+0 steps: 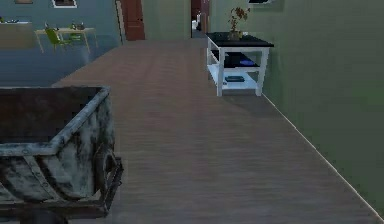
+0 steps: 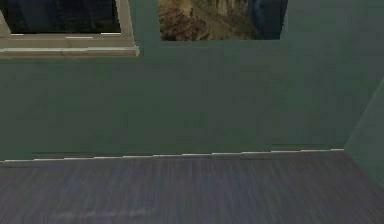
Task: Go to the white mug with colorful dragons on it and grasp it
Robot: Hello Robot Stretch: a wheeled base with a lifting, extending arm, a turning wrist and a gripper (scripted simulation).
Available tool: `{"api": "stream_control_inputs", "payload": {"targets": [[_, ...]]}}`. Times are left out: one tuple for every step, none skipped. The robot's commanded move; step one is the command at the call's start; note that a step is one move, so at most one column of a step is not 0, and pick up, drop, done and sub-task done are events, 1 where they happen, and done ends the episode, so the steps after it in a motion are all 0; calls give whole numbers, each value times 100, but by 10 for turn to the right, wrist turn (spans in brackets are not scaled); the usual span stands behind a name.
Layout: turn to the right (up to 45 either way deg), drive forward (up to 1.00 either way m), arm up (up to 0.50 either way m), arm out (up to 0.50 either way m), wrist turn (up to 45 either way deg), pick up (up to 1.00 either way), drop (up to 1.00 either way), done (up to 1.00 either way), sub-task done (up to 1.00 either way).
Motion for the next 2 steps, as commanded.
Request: {"api": "stream_control_inputs", "payload": {"targets": [[0, 100, 0, 0, 0, 0, 0, 0, 0], [-30, 0, 0, 0, 0, 0, 0, 0, 0]]}}
